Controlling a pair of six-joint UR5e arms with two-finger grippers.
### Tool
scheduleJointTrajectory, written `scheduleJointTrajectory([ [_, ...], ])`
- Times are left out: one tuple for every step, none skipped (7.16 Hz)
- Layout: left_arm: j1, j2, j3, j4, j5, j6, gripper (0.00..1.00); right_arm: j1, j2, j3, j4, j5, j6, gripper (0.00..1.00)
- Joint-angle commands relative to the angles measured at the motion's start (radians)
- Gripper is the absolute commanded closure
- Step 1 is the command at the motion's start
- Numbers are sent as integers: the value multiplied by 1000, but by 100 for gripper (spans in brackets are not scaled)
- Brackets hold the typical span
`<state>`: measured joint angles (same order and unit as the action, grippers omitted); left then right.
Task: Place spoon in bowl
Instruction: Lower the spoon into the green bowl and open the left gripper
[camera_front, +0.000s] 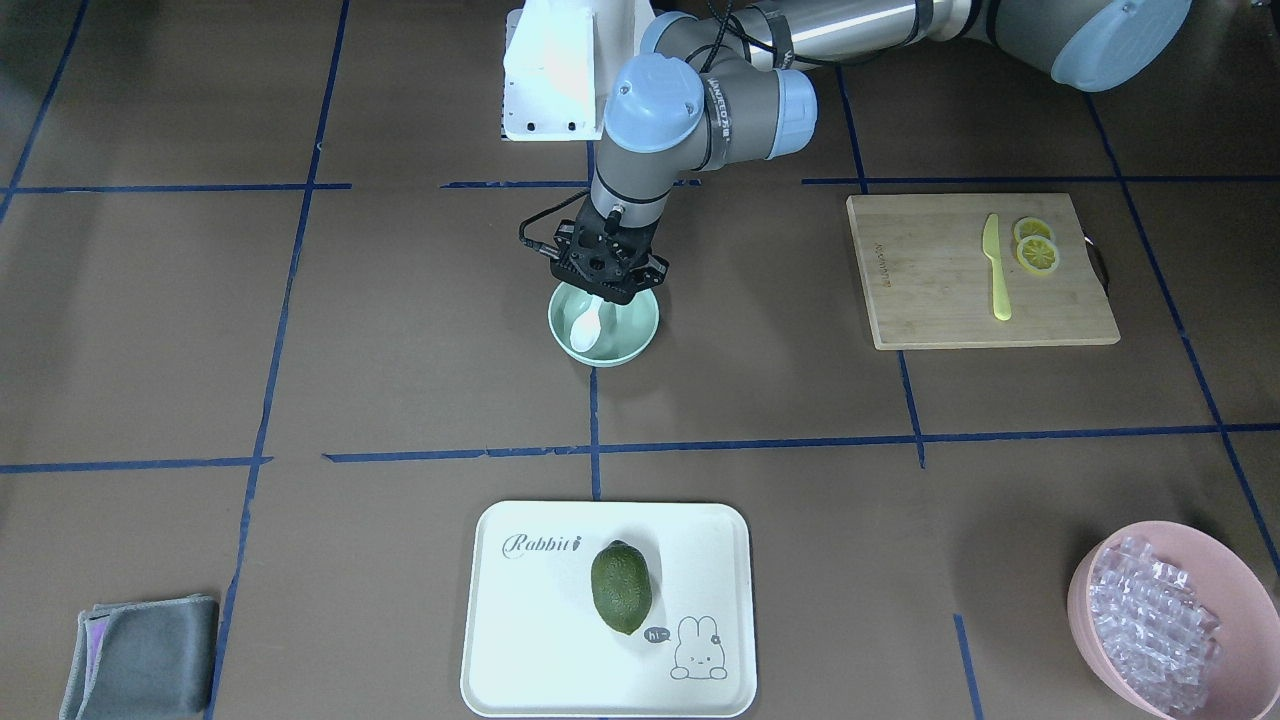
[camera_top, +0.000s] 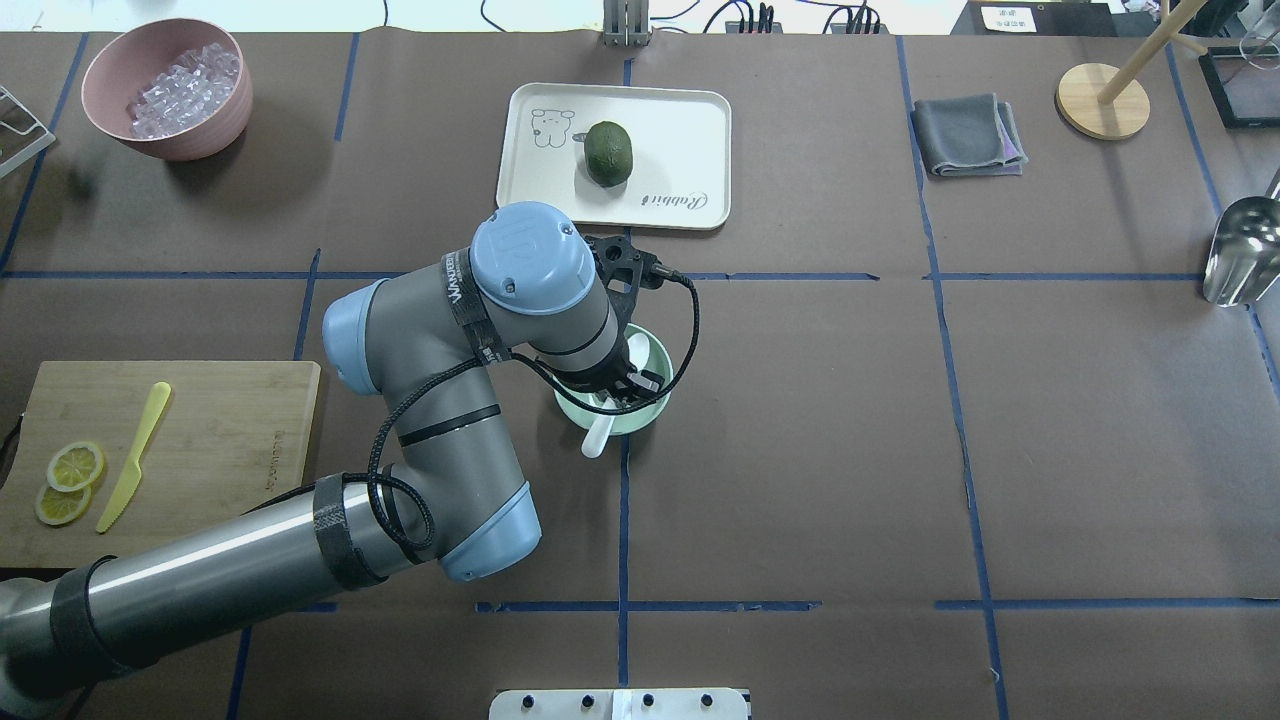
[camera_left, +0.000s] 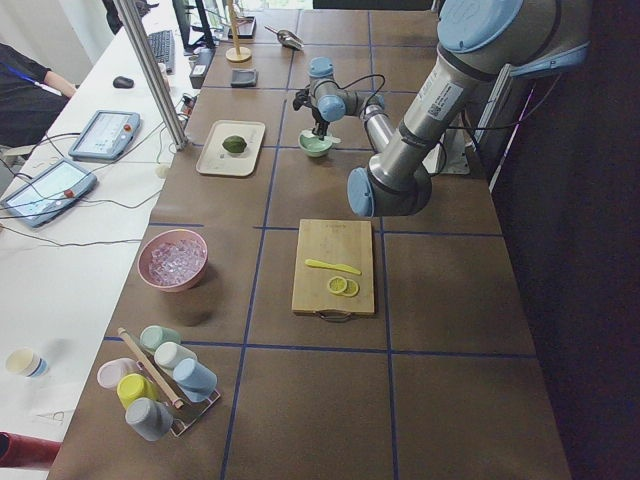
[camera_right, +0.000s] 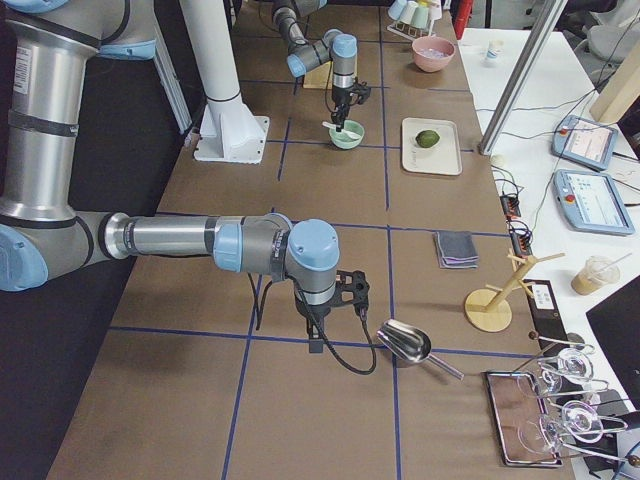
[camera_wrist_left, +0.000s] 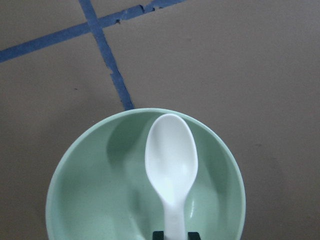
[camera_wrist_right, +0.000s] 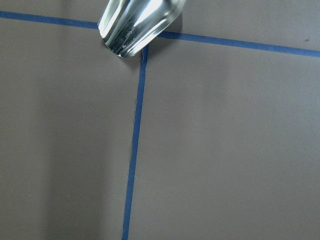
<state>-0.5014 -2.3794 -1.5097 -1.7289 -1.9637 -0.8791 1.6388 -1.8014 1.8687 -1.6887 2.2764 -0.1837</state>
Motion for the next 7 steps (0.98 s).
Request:
scheduleJointTrajectory([
  [-2, 0, 2, 2, -3, -1, 0, 0, -1, 0, 0, 0, 1, 0],
  [-3, 2, 0, 2, -4, 0, 0, 1, 0, 0, 0, 2, 1, 0],
  [-15, 2, -4, 11, -7, 2, 0, 1, 0, 0, 0, 2, 3, 0],
  [-35, 3, -29, 85, -10, 35, 0, 0, 0, 0, 0, 2, 3, 0],
  [-55, 38, -100, 174, -11, 61, 0, 0, -1, 0, 0, 2, 3, 0],
  [-78, 136, -216, 192, -11, 63, 0, 0, 0, 0, 0, 2, 4, 0],
  [-113, 238, -322, 193, -12, 63, 0, 0, 0, -3, 0, 21, 4, 0],
])
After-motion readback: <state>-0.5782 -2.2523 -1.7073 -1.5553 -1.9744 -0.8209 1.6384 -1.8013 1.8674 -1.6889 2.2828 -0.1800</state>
